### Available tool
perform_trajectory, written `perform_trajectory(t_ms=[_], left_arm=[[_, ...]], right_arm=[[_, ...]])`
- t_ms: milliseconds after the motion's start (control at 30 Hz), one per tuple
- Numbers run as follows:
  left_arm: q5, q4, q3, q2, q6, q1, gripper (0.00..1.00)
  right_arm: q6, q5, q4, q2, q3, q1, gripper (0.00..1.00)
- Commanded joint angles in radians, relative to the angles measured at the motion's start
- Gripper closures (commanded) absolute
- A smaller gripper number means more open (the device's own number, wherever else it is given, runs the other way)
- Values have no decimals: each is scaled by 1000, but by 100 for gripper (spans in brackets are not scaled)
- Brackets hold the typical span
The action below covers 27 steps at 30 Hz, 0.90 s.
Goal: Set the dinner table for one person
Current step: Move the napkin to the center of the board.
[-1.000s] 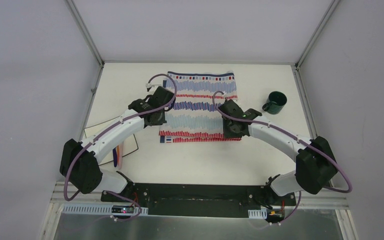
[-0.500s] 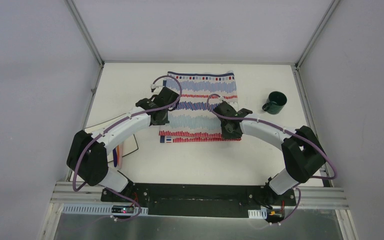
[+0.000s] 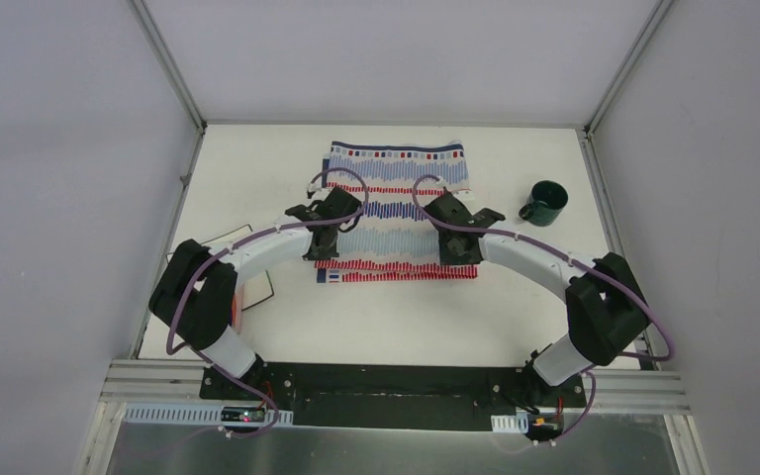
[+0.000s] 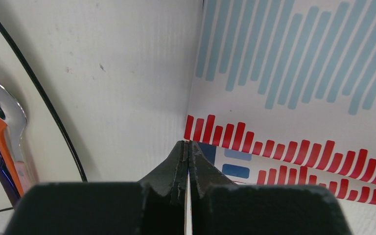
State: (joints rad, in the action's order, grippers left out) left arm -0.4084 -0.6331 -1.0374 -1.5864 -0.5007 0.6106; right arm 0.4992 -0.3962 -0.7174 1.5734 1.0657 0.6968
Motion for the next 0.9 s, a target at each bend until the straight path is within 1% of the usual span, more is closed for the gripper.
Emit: perform_trajectory(t_ms=[0, 33, 133, 233, 333, 367, 433, 567, 667, 733, 867], left_arm=[[21, 34, 33, 26, -48, 27, 100], [19, 35, 40, 28, -53, 31, 100], [18, 56, 58, 18, -62, 42, 100], [26, 69, 59, -9, -67, 52, 95], [27, 71, 46, -27, -68, 69, 88], [26, 70, 42, -28, -68, 74, 84], [27, 70, 34, -28, -67, 86, 78], [35, 60, 19, -2, -49, 90, 73], [15, 54, 8, 33, -29, 90, 65], [-2, 55, -2, 38, -20, 90, 64], [6, 56, -15, -3, -26, 90, 66]], right_arm=[[19, -57, -15, -122, -2, -29, 56], [19, -58, -16, -139, -5, -34, 54], [10, -61, -28, -168, 1, -42, 53], [8, -64, -40, -176, 8, -42, 52], [7, -62, -37, -183, 5, -42, 52], [6, -61, -35, -184, 4, -43, 52], [6, -62, -31, -183, 0, -43, 49], [0, -68, -30, -190, -3, -61, 48], [-4, -76, -28, -218, 1, -74, 46], [-7, -88, -36, -230, 8, -77, 46], [-11, -105, -50, -238, 13, -81, 47]])
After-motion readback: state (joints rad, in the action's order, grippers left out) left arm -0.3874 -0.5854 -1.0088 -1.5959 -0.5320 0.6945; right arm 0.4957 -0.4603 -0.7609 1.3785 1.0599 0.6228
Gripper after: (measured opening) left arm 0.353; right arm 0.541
